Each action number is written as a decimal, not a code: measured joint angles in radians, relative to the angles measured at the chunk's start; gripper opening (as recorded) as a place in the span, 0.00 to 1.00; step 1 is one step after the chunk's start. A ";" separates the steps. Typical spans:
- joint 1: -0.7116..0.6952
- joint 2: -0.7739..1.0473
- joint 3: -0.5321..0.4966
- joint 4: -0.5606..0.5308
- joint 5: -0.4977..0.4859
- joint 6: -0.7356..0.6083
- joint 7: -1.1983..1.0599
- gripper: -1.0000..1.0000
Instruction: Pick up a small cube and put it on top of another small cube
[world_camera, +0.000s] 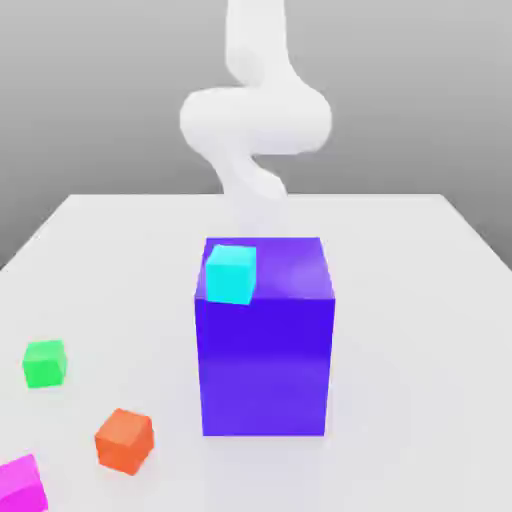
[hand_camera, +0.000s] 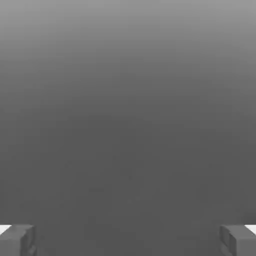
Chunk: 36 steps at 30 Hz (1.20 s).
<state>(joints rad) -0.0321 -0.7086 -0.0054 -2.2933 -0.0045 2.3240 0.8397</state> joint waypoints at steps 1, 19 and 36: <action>-0.014 0.039 -0.003 0.003 -0.002 0.010 0.017 0.50; -0.204 0.695 -0.107 0.051 0.010 0.183 0.270 0.50; -0.348 1.267 -0.116 0.118 0.165 0.403 0.329 0.00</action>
<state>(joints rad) -0.3796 0.5584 -0.1219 -2.1756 0.1602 2.7266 1.1688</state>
